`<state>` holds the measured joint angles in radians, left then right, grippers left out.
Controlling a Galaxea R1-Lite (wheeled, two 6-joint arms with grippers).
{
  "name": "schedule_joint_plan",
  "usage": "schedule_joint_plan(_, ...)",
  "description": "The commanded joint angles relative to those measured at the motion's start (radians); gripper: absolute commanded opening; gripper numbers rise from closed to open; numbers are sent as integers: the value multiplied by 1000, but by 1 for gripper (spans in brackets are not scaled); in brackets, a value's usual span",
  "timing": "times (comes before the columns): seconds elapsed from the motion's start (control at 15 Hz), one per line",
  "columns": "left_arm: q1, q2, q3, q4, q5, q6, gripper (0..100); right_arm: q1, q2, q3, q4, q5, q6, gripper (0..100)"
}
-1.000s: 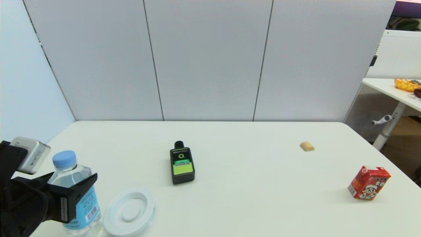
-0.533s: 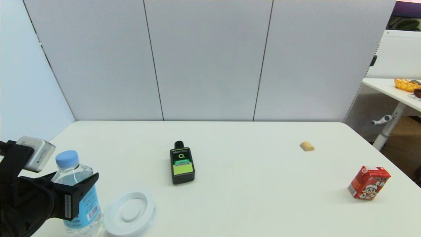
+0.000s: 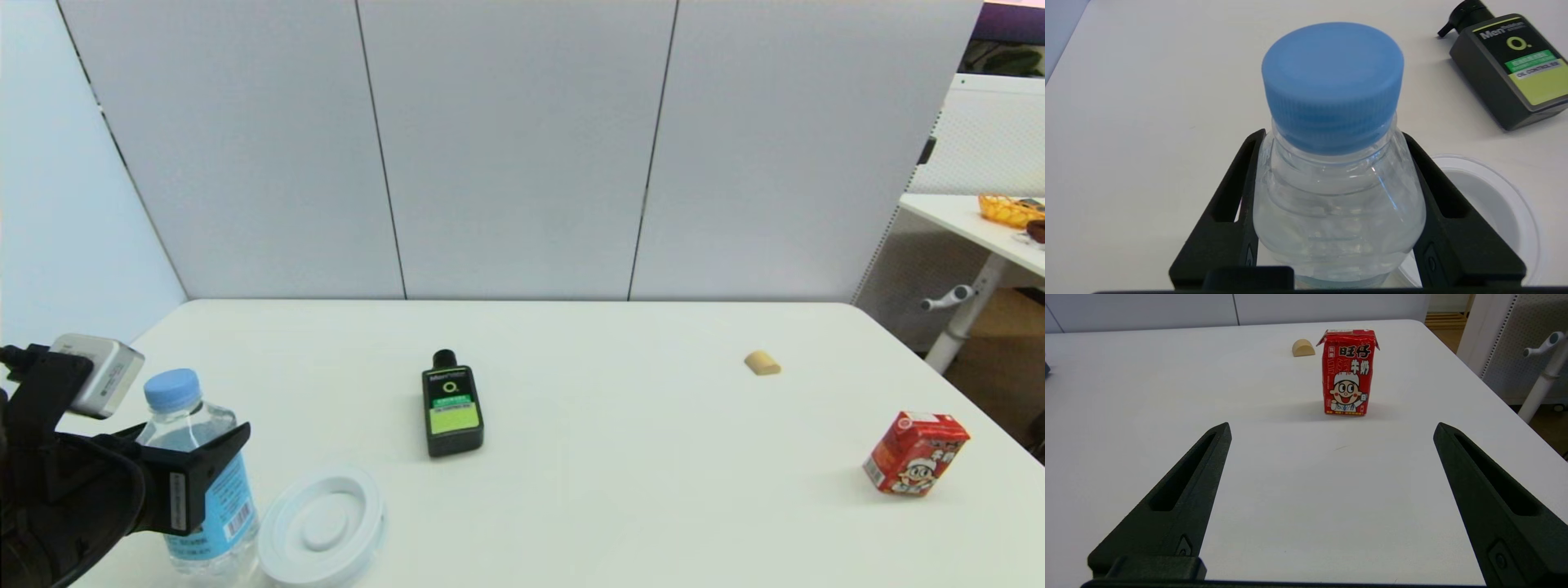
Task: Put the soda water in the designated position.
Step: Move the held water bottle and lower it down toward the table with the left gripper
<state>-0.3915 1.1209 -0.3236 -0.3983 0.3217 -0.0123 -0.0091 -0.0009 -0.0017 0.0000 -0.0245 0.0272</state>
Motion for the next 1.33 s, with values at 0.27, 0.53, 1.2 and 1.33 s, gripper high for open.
schedule_joint_plan(0.27,28,50,-2,-36,2,-6,0,0,-1,0,0,0,0,100)
schedule_joint_plan(0.53,29,63,-6,-37,2,-8,0,0,-1,0,0,0,0,100)
schedule_joint_plan(1.2,34,93,-3,-37,2,-20,0,0,-1,0,0,0,0,100)
schedule_joint_plan(1.33,34,96,-3,-37,2,-20,0,0,-1,2,0,0,0,100)
